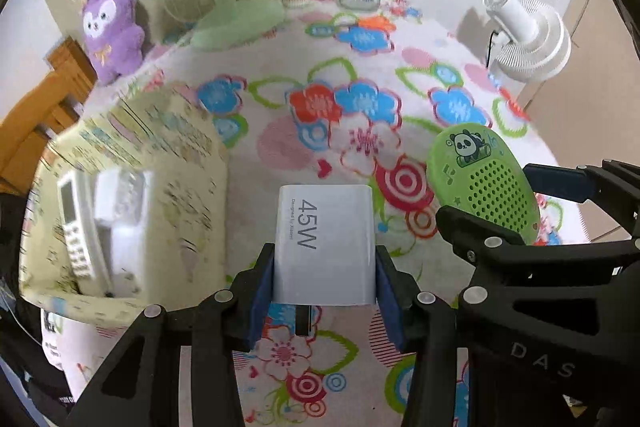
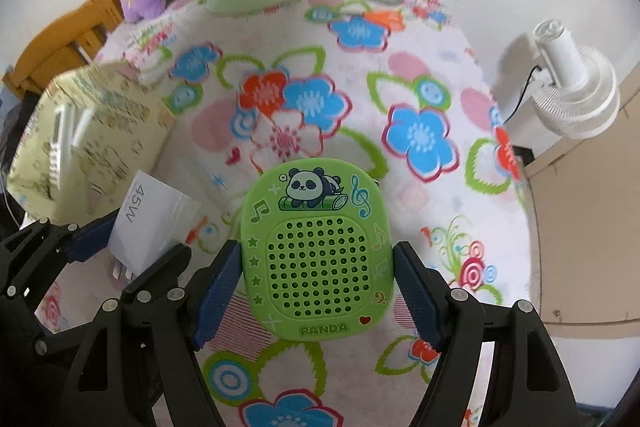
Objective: Organize rigid objects
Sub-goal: 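Carry the block charger with left gripper while right gripper carries the speaker toward the bin, then lower and release the charger with left gripper while right gripper releases the speaker in bin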
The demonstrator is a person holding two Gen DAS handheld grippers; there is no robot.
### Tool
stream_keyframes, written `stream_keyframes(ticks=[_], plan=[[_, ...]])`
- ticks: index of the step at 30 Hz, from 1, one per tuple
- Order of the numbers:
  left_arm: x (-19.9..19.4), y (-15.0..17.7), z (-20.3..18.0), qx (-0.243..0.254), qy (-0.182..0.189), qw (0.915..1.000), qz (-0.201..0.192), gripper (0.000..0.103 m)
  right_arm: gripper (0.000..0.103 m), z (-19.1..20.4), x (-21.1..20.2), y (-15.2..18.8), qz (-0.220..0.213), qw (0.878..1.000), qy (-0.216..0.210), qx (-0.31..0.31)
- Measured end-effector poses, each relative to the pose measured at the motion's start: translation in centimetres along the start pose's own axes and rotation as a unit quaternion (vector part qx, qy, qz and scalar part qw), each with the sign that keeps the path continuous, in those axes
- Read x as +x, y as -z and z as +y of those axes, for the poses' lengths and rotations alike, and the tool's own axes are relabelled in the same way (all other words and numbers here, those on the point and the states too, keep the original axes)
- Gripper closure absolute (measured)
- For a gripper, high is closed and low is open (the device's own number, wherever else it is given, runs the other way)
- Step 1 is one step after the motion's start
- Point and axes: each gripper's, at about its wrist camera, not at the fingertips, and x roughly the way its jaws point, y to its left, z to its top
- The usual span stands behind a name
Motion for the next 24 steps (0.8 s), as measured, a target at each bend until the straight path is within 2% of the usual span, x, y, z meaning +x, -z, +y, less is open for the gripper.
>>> stream_keyframes(ticks=[12,19,24], plan=[[-5.7,-1.3,5.0,-0.006,0.003,0.9991,-0.043,0.055,0.025,5.0,-6.0,-2.6,-0.054,0.998,0.011,-0.005],[-6.4,-1.5,9.7,-0.03,-0.01,0.9981,-0.053,0.055,0.025,9.5,-6.7,-4.3,-0.066,0.998,-0.009,-0.013],[-5.5,-1.4,13.0,-0.046,-0.024,0.9976,-0.045,0.055,0.025,13.0,-5.8,-5.5,-0.064,0.997,-0.026,-0.03]])
